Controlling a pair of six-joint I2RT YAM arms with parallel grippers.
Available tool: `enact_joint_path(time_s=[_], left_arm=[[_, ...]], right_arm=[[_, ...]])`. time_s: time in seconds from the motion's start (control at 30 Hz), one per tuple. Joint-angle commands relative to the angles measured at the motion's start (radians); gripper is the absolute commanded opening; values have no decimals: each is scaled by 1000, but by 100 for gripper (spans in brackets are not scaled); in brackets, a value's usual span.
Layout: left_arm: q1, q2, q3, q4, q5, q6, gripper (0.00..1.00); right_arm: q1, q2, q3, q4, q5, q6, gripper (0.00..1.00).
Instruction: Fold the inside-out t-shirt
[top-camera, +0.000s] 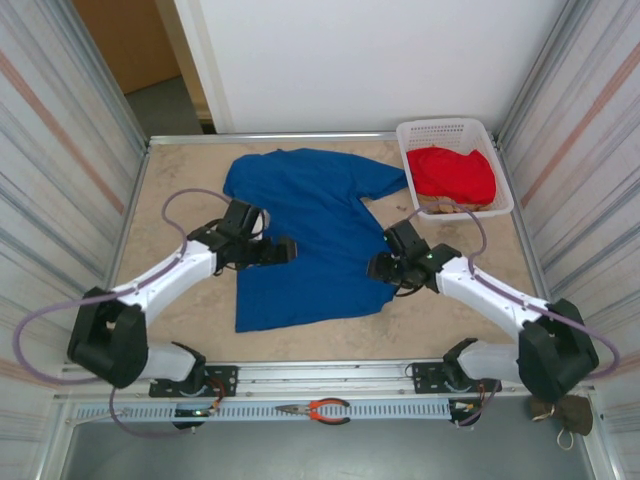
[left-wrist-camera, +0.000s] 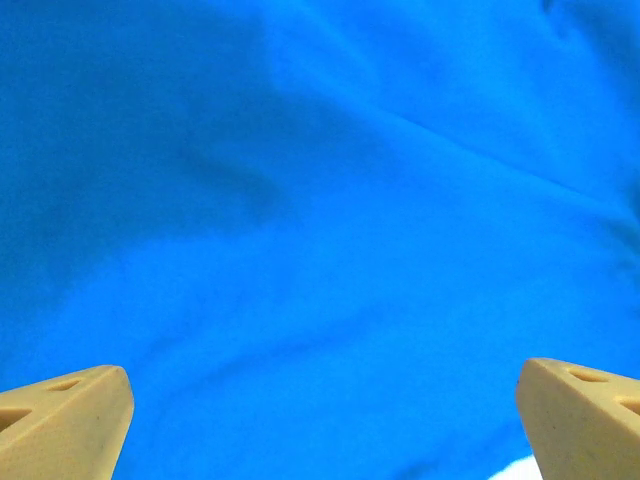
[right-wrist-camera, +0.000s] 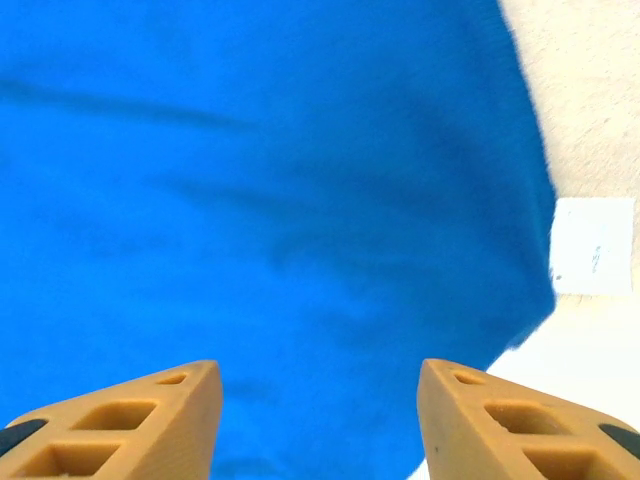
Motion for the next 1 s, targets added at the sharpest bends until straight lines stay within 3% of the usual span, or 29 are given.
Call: enact_joint_path(time_s=[0.0,0.27,0.7,0.77,0.9,0.97], left_arm=[[-28,-72,-3,-90,-23,-1,99],[-37,-144,-41,-125,-49,-16,99],[-63,-100,-32,-114,-43,-11,99],[-69,-94,-32,-112,-45,-9,99],[-82,-92,-33,-114,-64,16,99],[-100,-96,-34,-124,-94,52,99]], right_arm=[[64,-68,-13,-184,90,68,59],[128,-147,-150,-141,68,212,69],[143,12,-143,36,9,222,55],[147,32,-138,52,-1,224,47],[149,36,-108,39,-6,218,0],[150,6,-79,12,-2,210,0]])
